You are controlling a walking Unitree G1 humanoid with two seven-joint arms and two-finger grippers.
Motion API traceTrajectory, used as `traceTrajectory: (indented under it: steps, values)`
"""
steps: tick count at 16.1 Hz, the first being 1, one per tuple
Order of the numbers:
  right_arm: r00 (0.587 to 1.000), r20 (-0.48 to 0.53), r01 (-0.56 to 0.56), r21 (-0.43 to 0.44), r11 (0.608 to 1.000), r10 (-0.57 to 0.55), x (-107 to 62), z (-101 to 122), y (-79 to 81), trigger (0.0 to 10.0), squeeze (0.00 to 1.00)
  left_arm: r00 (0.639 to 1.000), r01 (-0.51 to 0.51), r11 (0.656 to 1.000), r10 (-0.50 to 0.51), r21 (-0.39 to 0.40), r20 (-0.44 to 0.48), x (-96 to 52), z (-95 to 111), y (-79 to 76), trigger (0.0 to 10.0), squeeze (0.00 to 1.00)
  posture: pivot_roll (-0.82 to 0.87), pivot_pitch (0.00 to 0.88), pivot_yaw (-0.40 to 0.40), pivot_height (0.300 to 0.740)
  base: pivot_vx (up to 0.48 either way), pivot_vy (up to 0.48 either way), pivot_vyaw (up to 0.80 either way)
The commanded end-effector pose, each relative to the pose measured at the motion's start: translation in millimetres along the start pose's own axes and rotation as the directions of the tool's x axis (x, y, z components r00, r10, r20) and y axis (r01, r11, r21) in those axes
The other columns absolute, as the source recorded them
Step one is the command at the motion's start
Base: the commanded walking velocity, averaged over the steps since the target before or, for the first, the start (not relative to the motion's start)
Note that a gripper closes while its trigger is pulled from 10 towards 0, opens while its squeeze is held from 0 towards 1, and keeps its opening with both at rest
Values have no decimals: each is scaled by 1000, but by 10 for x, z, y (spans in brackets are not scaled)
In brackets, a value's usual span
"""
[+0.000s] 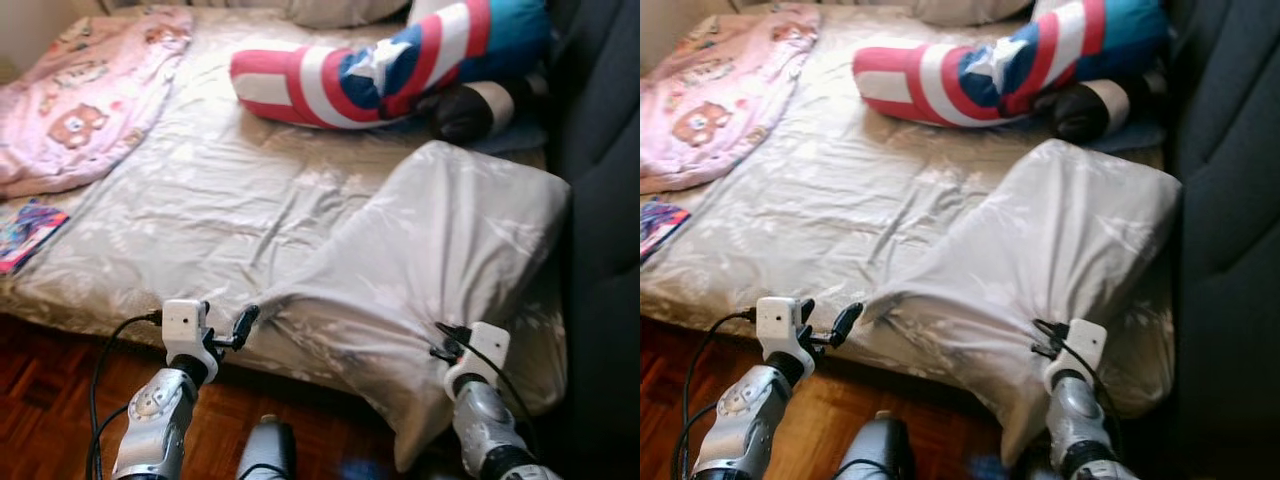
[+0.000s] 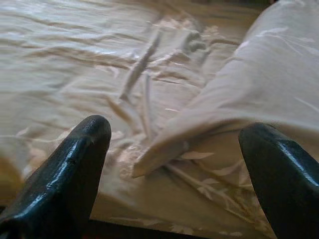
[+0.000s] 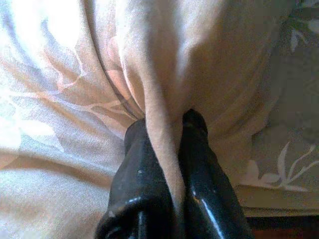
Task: Clean up the room
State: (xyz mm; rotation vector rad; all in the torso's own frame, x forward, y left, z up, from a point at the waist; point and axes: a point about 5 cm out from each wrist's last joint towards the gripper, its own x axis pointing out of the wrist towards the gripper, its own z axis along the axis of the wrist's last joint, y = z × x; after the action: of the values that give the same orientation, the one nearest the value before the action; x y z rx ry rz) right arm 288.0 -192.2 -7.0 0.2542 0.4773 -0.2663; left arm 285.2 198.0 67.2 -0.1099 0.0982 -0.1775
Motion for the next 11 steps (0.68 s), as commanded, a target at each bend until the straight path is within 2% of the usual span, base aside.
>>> traceTrajectory:
  steps: [1,2,3,5,6,8,11]
  values:
    - [992,-60,109,-27,994,-111,-49,-116,-318,0,0,999,-30,999,30,-12,-15,-43,-55,67,10000,0,107,160,77,657,0,0,0]
    - [984,-27,176,-18,984,-177,-47,-26,-486,0,0,999,-33,999,32,-13,-15,-44,-67,71,10000,0,100,156,73,657,0,0,0]
    - [957,27,287,21,958,-288,-61,128,-751,0,0,999,-44,999,44,-17,-15,-39,-85,82,10000,0,81,148,66,657,0,0,0]
    - [910,80,406,18,914,-406,-107,266,-1014,0,0,999,-48,999,48,-22,-16,-39,-105,83,10000,0,73,143,63,657,0,0,0]
    - [871,115,479,15,878,-477,-150,345,-1169,0,0,999,-48,999,47,-23,-15,-39,-115,81,10000,0,66,138,58,657,0,0,0]
    - [831,163,540,-1,842,-532,-198,449,-1319,0,0,999,-52,998,51,-29,-14,-19,-119,77,10000,0,65,131,51,657,0,0,0]
    - [784,214,602,-31,798,-583,-237,552,-1425,0,0,998,-56,998,56,-31,-3,6,-113,85,10000,0,62,126,45,657,0,0,0]
